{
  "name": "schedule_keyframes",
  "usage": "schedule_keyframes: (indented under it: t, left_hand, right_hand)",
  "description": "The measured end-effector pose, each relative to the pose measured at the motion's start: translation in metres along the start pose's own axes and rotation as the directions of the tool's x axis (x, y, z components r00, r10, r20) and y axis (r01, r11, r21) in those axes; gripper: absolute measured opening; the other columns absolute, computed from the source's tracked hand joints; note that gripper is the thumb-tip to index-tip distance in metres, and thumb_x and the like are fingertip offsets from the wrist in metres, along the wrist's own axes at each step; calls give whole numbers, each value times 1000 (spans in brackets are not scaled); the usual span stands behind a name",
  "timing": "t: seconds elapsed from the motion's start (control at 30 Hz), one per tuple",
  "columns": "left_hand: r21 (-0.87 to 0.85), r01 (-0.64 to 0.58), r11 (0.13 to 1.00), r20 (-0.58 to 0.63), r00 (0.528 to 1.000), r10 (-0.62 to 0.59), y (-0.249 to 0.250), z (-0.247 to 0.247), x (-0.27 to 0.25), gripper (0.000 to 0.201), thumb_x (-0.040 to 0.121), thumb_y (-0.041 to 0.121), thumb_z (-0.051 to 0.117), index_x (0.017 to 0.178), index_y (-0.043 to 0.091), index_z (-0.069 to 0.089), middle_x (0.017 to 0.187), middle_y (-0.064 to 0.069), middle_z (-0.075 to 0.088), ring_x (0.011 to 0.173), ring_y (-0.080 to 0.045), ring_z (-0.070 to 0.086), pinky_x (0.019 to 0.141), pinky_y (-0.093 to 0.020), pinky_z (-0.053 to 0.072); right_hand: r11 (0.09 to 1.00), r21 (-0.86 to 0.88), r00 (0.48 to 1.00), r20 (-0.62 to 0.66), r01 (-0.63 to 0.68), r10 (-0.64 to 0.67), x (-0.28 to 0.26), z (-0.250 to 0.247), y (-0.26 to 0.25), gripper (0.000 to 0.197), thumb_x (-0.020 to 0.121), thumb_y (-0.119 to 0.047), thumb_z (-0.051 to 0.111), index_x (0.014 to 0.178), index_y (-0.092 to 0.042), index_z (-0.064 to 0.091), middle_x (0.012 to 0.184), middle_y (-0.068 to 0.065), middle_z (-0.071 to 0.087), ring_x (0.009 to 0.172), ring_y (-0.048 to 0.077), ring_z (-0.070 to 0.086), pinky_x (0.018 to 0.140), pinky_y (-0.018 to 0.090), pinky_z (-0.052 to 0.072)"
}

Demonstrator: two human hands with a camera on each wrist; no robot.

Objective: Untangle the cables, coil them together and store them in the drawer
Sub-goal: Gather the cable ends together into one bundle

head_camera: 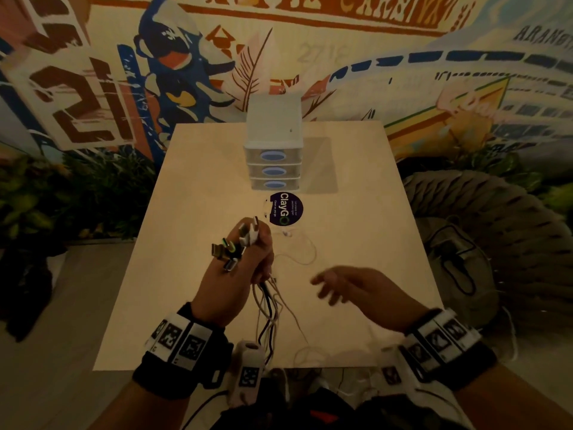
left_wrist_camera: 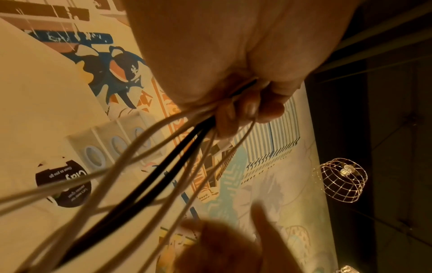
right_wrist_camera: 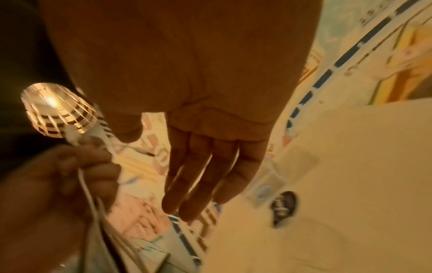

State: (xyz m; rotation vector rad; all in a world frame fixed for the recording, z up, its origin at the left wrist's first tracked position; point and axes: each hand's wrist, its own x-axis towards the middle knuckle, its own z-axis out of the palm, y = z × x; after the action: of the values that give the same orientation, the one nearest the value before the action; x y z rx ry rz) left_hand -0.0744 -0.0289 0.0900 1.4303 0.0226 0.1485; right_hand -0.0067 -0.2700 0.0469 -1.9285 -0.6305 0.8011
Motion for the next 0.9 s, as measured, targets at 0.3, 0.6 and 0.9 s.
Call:
schedule_keyframes:
  t: [0.3,0.6,0.9]
  left_hand:
    - [134,64,989,181,979,-88,-2,8,1,20,102,6,42,91,16,55,66,5,45,57,-12,38,52,-23,35]
    - [249,57,967,-210,978,-3,-13,-1,8,22,103,34,48,100,15,61,68,15,50,57,-12,36,55,-24,35]
    - [138,148,979,-128,983,-130,-8,11,7,31,98,43,46,111,32,72,87,-12,72,78,-44,61,69,-37,49]
  right_hand:
    - [944,319,986,-165,87,-35,66,11,-64,30,103,-30,55,94,-9,74,70,-8,69,63,6,60,61,25,43]
    - [966,158,912,-391,204,-128,60,4,-60,20,96,-28,65,87,-12,71,75,-5,73,68,6,68,68,14,49]
    - [923,-293,917,-237,248,-322,51,30,-59,9,98,-37,60,93,-33,66,79,-14,68,76,3,63,67,14,45]
